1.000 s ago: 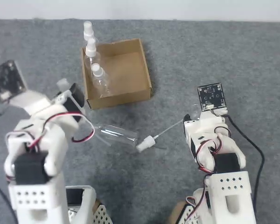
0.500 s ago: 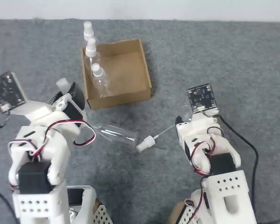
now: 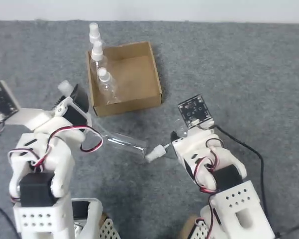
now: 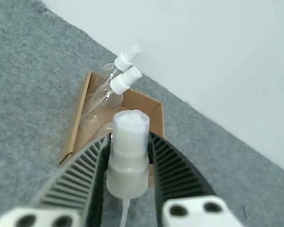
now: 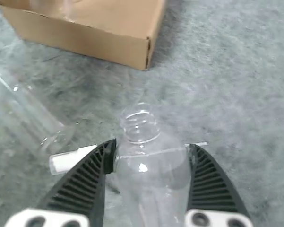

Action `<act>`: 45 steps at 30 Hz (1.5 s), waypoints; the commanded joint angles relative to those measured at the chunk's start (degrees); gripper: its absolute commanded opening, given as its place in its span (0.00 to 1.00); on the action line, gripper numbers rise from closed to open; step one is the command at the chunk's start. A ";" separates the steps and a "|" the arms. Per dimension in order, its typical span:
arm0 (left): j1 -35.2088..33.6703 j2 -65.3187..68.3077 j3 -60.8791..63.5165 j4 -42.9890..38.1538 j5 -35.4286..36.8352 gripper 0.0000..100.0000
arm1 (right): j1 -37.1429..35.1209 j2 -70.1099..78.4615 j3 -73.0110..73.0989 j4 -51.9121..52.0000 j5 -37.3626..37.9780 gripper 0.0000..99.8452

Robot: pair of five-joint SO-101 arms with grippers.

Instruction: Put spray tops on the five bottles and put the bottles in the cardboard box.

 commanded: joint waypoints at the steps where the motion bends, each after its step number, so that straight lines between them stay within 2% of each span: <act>1: 0.26 -1.14 0.04 -3.25 0.88 0.01 | -0.92 -1.63 -0.44 -1.01 -0.09 0.12; 14: 2.81 -15.21 13.41 -11.96 0.97 0.01 | -4.09 -14.37 5.98 -1.01 0.00 0.12; 22: 2.73 -16.35 13.93 -11.78 1.14 0.01 | -4.18 -22.11 10.11 -1.63 0.09 0.12; 28: 2.73 -16.44 13.93 -12.13 5.01 0.01 | -4.18 -27.91 13.19 -1.89 2.29 0.12; 33: 2.55 -16.44 13.67 -12.13 5.01 0.01 | -4.18 -31.78 17.49 -5.76 3.25 0.12; 38: 0.44 -16.44 14.02 -14.15 5.10 0.01 | -4.18 -34.15 19.25 -6.46 3.25 0.12; 45: 0.44 -16.44 14.02 -13.89 10.55 0.01 | -6.99 -34.77 19.87 -6.20 3.34 0.12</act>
